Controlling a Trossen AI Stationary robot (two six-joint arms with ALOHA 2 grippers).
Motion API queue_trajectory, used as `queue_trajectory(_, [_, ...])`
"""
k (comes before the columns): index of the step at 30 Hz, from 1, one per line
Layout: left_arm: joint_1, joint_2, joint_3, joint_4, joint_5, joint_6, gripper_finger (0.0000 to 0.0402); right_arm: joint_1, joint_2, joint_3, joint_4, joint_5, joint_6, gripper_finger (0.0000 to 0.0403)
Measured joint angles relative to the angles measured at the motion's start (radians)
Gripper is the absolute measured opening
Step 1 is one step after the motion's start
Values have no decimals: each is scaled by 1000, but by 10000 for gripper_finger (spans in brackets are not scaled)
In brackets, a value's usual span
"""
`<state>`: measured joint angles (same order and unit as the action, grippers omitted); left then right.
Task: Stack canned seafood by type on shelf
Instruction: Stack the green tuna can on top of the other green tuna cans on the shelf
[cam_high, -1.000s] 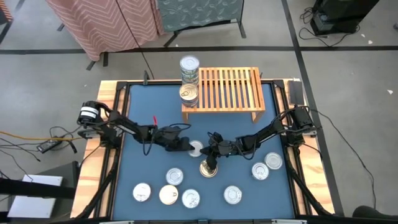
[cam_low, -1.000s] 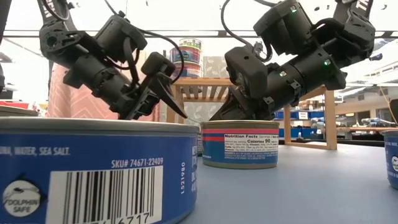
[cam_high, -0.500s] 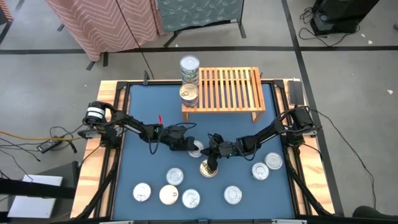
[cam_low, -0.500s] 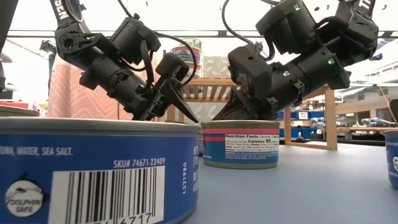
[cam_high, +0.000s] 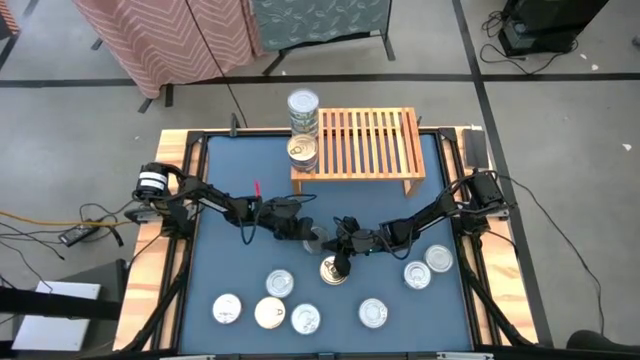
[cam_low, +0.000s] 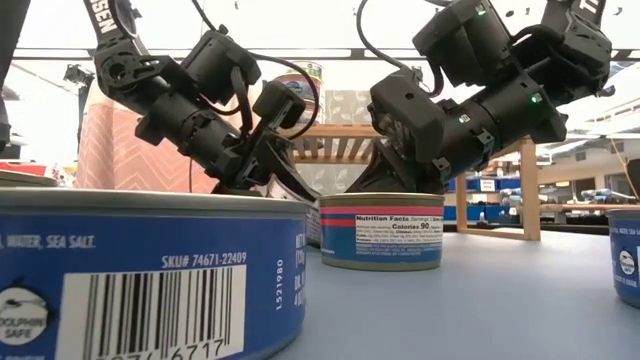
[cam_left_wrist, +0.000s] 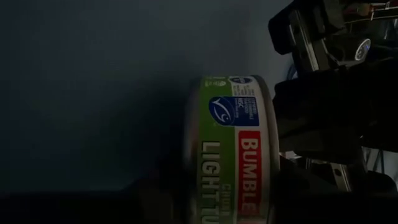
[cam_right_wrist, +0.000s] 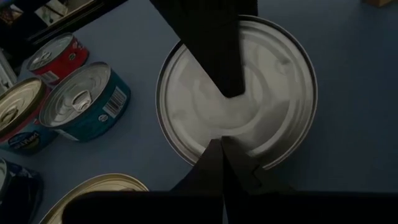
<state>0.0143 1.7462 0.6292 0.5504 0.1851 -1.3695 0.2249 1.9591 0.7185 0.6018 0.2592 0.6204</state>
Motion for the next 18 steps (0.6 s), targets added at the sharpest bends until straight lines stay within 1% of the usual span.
queue_trajectory(4, [2, 0, -1, 27, 30, -37, 137, 0, -16, 0, -27, 5, -13, 0])
queue_trajectory(8, [3, -21, -2, 18, 37, -69, 137, 8, -69, -1, -93, 63, -52, 0])
queue_trajectory(14, [6, -95, -3, 13, 66, -92, 137, 8, -208, -5, -194, 96, -104, 0])
queue_trajectory(18, [8, -171, -1, 1, 78, -106, 137, 17, -329, -8, -280, 162, -160, 0])
